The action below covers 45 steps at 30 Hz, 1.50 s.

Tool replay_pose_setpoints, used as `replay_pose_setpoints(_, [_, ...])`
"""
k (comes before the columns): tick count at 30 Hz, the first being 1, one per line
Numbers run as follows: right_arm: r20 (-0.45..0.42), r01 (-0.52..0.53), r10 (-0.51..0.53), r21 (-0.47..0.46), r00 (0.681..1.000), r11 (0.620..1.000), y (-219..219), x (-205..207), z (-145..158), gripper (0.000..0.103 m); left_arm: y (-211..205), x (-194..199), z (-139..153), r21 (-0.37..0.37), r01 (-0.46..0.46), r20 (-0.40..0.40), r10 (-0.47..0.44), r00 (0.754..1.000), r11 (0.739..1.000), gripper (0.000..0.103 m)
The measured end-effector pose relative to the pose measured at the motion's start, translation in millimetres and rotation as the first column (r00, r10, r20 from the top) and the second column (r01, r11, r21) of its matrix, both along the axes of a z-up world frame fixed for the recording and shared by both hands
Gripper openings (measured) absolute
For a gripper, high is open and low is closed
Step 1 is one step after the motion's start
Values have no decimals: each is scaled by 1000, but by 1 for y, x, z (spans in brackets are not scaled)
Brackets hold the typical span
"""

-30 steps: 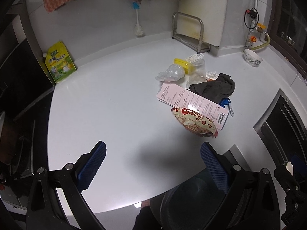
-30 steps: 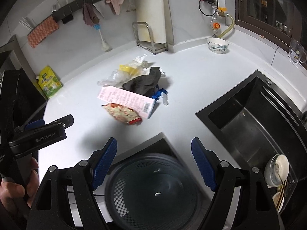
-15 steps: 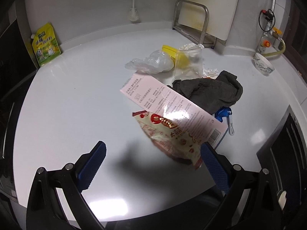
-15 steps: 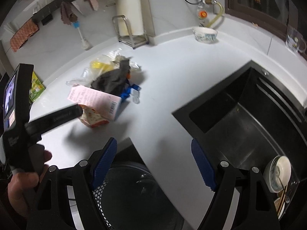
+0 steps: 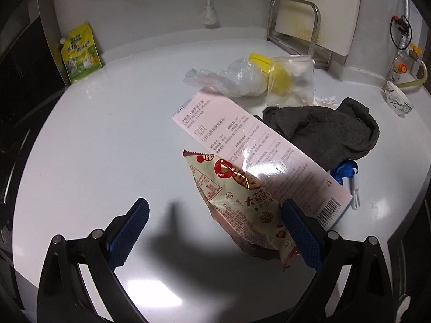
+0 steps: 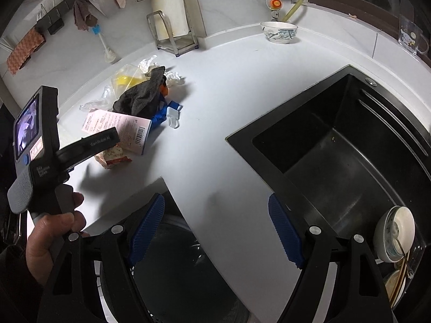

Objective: Collect trash
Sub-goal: 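Reach the left tool to the red-and-white snack wrapper and grasp it, then grasp the pink receipt strip with the right tool while the left tool holds the wrapper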

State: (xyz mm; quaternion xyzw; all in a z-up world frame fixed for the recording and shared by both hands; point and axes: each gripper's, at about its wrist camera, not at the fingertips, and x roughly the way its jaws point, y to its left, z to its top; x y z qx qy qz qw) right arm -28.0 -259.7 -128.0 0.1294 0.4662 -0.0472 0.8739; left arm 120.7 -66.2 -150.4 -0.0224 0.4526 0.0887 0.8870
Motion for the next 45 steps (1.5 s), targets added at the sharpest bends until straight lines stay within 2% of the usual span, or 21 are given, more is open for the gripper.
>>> replay_pose_setpoints(3, [4, -4, 4, 0, 1000, 1000, 3, 3, 0, 76, 3, 0, 1, 7, 33, 6, -33, 999, 999, 85])
replay_pose_setpoints(6, [11, -7, 7, -1, 1000, 1000, 7, 8, 2, 76, 10, -2, 1, -23, 47, -7, -47, 999, 999, 80])
replay_pose_setpoints(9, [20, -10, 10, -2, 1000, 1000, 12, 14, 3, 76, 17, -6, 1, -50, 61, -13, -62, 998, 997, 67])
replay_pose_setpoints(12, [23, -12, 12, 1, 1000, 1000, 17, 19, 4, 76, 21, -8, 3, -78, 102, -18, -104, 994, 992, 47])
replay_pose_setpoints(13, [23, -13, 13, 2, 1000, 1000, 19, 20, 5, 76, 22, -8, 3, -90, 119, -22, -121, 992, 989, 30])
replay_pose_setpoints(14, [24, -13, 13, 4, 1000, 1000, 21, 22, 5, 76, 23, -8, 4, -98, 130, -30, -133, 991, 987, 24])
replay_pose_setpoints(16, [24, -14, 14, 9, 1000, 1000, 25, 24, 4, 76, 27, -8, 5, -112, 148, -34, -152, 988, 983, 21])
replay_pose_setpoints(17, [24, -16, 16, 10, 1000, 1000, 27, 25, 4, 76, 29, -8, 6, -121, 156, -35, -161, 986, 980, 15])
replay_pose_setpoints(21, [30, -24, 24, 11, 999, 1000, 37, 30, 5, 76, 40, -9, 11, -141, 194, -31, -200, 979, 971, 15])
replay_pose_setpoints(26, [40, -29, 28, 19, 999, 999, 45, 37, 4, 76, 55, -13, 23, -128, 241, -4, -244, 970, 962, 15])
replay_pose_setpoints(32, [51, -42, 40, 35, 998, 998, 53, 51, 2, 76, 72, -14, 37, -86, 291, 14, -290, 957, 953, 15])
replay_pose_setpoints(40, [39, -90, 87, 85, 995, 992, 62, 93, -12, 76, 89, -11, 42, -28, 357, 12, -357, 934, 934, 15])
replay_pose_setpoints(45, [52, -196, 196, -2, 979, 981, 75, 122, -15, 76, 94, -6, 43, -12, 391, 12, -391, 920, 920, 15])
